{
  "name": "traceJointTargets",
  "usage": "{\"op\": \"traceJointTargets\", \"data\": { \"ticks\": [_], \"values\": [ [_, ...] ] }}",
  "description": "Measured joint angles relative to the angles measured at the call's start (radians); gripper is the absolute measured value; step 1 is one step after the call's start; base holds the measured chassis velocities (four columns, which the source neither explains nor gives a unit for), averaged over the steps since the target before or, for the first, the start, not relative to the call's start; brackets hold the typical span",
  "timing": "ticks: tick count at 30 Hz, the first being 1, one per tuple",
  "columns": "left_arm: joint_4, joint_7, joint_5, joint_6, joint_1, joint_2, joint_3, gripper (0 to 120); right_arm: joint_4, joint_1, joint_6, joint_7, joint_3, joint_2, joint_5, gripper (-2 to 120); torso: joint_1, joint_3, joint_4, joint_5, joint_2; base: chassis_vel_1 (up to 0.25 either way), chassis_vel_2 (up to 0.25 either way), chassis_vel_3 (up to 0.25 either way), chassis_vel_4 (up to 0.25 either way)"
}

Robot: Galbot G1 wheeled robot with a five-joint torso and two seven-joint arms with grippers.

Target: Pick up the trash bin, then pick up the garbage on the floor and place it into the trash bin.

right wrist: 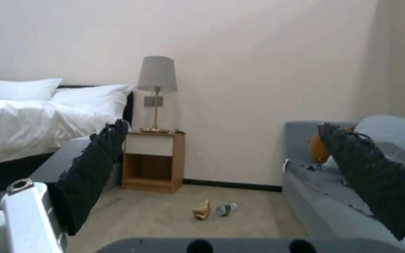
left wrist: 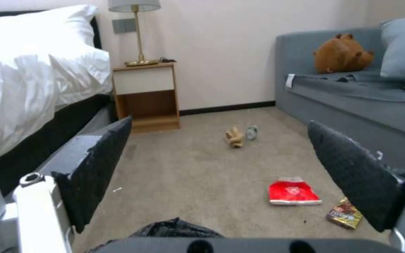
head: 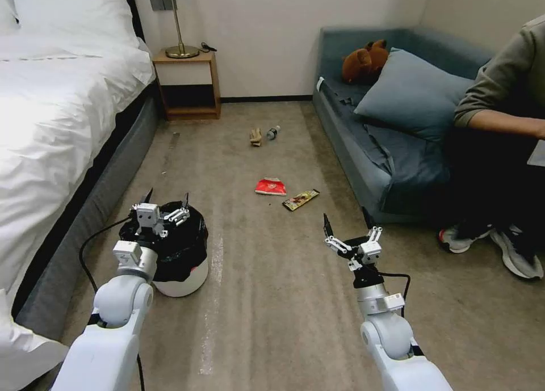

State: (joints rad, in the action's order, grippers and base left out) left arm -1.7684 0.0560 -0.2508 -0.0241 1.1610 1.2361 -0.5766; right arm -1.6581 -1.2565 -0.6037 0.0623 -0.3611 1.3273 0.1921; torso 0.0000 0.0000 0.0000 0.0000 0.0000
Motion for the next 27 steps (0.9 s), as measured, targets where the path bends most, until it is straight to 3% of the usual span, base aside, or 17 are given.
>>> {"op": "traceJointTargets", "data": {
  "ticks": [27],
  "values": [
    [0.000,0.000,0.000,0.000,0.000,0.000,0.000,100,0.000,0.000,0.000,0.000,0.000,0.000,0.000,100,0.000,0.000,0.0000,0.0000,0.000,0.000,0.000,0.000,0.000]
  ]
}}
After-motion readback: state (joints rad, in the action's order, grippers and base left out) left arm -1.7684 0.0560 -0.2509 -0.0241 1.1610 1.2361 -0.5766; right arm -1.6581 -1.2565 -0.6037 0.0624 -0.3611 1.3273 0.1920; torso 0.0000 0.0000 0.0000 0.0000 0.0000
